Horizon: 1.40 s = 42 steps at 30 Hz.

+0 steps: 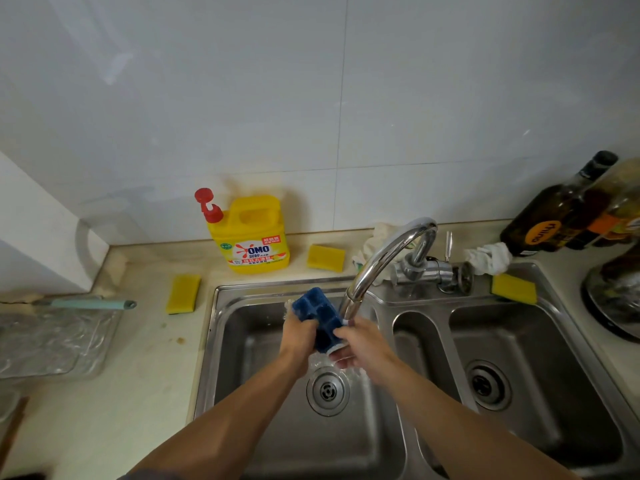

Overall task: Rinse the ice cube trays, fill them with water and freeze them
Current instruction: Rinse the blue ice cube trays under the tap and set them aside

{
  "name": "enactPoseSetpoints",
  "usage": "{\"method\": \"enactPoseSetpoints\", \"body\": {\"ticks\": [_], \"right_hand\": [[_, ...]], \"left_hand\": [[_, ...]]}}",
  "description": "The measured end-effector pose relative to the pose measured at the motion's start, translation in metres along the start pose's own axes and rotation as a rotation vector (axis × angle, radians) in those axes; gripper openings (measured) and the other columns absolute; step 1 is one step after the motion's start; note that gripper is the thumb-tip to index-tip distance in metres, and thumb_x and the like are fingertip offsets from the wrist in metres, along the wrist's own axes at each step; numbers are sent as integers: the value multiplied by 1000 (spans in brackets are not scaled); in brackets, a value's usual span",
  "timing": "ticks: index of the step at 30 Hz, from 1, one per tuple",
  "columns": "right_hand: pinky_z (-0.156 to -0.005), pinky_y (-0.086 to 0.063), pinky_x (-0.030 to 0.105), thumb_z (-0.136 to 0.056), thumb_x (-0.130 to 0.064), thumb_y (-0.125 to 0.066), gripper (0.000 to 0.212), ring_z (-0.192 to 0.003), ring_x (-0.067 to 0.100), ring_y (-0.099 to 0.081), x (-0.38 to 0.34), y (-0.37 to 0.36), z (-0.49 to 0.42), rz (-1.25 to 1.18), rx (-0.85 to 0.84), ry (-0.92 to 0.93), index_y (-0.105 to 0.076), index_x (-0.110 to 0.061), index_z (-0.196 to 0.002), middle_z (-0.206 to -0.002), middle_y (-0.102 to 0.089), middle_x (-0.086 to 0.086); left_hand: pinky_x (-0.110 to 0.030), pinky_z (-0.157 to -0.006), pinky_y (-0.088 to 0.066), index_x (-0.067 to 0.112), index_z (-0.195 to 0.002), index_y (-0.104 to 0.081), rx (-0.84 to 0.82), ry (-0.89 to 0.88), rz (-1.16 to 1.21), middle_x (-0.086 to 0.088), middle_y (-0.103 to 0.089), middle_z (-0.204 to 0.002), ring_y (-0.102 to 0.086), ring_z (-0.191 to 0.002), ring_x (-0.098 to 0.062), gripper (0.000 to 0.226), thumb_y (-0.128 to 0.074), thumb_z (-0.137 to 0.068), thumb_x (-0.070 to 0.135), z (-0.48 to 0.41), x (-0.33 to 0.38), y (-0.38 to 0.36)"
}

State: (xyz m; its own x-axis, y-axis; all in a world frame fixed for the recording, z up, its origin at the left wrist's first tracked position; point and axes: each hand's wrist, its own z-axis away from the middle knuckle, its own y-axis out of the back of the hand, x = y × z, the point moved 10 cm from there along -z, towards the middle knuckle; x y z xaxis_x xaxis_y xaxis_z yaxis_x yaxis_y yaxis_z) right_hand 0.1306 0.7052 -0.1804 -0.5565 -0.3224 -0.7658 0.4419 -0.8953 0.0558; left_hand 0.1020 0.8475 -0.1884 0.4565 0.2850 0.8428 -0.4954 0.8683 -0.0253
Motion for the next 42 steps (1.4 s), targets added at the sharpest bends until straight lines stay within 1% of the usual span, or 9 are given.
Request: {"method": "enactPoseSetpoints", "body": {"ticks": [5, 8, 16, 21, 27, 34, 37, 39, 42], "right_hand": [[-51, -56, 28, -95, -3, -56, 17, -53, 18, -69, -8, 5, 3, 291, 61, 59, -54, -11, -110, -75, -73, 9], [-43, -51, 24, -98, -6, -50, 9, -42, 12, -60, -11, -3, 5, 378, 53, 110, -58, -9, -103, -65, -67, 5], [-45, -50, 24, -102, -5, -44, 17, -46, 12, -58, -6, 0, 9, 396, 77, 123, -54, -12, -115, -75, -68, 11], [-54, -53, 26, -98, -5, -47, 24, -56, 14, -63, -9, -5, 12, 473, 80, 171, -55, -6, -120, -85, -69, 10], [-50, -54, 25, -99, -1, -48, 22, -51, 12, -61, -4, 1, 13, 451, 65, 139, -55, -3, -120, -80, -67, 10], [-63, -62, 33, -95, -3, -56, 27, -74, 21, -74, -2, -5, 13, 215, -22, 122, -52, -14, -119, -102, -72, 12], [-73, -64, 44, -94, -5, -59, 23, -89, 31, -75, 0, 5, 11, 9, -28, 31, -60, -10, -116, -104, -73, 17], [-70, -64, 43, -92, -2, -60, 25, -89, 34, -75, -2, 16, 10, -43, 15, 32, -59, -9, -116, -106, -71, 19], [-64, -63, 41, -88, -4, -63, 33, -96, 29, -71, -11, 34, 8, 36, 138, 99, -57, -19, -117, -113, -68, 10]], "left_hand": [[-42, -79, -63, 18, -119, -53, -68, -120, -219, -8, -69, -107, -71, -93, -22, 33, -49, -88, 6, 1, 14, -12], [-30, -61, -61, 13, -113, -58, -19, -68, -233, -10, -70, -104, -71, -87, -21, 23, -48, -93, 4, 1, 8, -13], [-20, -57, -55, 18, -103, -66, -48, 63, -101, -6, -74, -95, -71, -84, -17, 34, -47, -86, -5, 6, -6, -18], [-28, -54, -58, 16, -95, -70, -34, 67, -15, -7, -77, -81, -75, -69, -18, 24, -53, -84, 3, 6, -10, -17], [-30, -64, -61, 19, -103, -68, -102, 48, -94, -4, -78, -87, -76, -79, -18, 26, -51, -91, 2, 8, -16, -22], [-34, -67, -59, 14, -100, -68, -83, 68, -89, -12, -75, -93, -72, -86, -26, 29, -50, -87, -4, 4, -15, -18], [-41, -81, -60, 12, -106, -69, -147, 82, -90, -15, -74, -101, -71, -93, -30, 26, -52, -91, -1, 4, -13, -21], [-47, -92, -58, 11, -113, -67, -212, 88, -73, -16, -73, -108, -69, -103, -34, 29, -48, -93, -1, 7, -9, -26], [-40, -85, -60, 10, -125, -60, -340, 52, -77, -14, -68, -115, -65, -109, -31, 49, -45, -83, -11, 17, -1, -37]]}}
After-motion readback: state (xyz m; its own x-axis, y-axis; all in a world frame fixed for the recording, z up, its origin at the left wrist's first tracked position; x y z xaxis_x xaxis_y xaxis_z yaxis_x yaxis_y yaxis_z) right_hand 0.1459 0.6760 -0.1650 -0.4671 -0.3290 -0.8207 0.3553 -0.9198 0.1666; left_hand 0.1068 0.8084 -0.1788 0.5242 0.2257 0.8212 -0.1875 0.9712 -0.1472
